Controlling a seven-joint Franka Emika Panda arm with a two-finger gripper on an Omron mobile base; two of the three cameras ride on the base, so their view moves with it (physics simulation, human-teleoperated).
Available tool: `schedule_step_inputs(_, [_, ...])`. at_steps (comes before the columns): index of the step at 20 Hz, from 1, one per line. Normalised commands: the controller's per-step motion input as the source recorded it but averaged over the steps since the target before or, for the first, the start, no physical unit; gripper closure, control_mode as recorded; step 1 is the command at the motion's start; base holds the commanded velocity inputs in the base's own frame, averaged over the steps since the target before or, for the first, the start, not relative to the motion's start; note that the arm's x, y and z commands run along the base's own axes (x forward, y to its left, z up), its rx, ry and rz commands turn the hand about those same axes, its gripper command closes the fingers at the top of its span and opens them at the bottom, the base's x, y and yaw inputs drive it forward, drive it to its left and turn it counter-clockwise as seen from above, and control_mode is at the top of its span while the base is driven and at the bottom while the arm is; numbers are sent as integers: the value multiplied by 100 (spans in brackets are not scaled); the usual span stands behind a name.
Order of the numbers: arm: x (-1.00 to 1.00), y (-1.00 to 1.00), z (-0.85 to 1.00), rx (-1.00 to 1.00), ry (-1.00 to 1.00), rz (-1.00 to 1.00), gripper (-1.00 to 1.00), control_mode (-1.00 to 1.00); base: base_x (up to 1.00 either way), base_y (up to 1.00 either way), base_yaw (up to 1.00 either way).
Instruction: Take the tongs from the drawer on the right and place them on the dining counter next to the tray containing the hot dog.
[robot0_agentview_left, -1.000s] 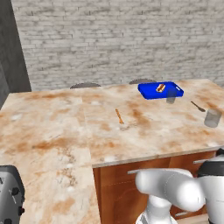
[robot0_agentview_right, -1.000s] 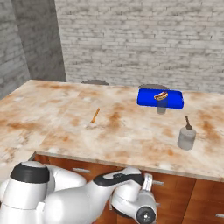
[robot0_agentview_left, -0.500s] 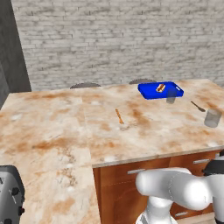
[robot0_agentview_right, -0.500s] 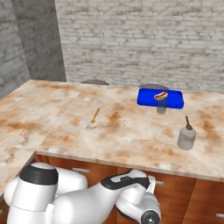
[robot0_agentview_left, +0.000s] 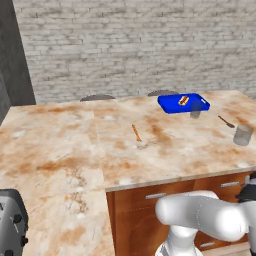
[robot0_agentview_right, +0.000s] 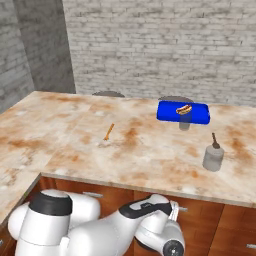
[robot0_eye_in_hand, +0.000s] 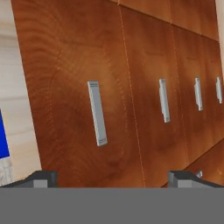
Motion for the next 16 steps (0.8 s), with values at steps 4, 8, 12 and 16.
schedule_step_inputs(4, [16,0,-11,1,0,0,-100,-100,0,0,0])
schedule_step_inputs(8, [18,0,-12,0,0,0,-100,-100,0,0,0])
schedule_step_inputs(12, [8,-4,-13,3,0,0,-100,-100,0,0,0])
schedule_step_inputs(16, [0,-26,-15,5,-7,0,-100,-100,0,0,0])
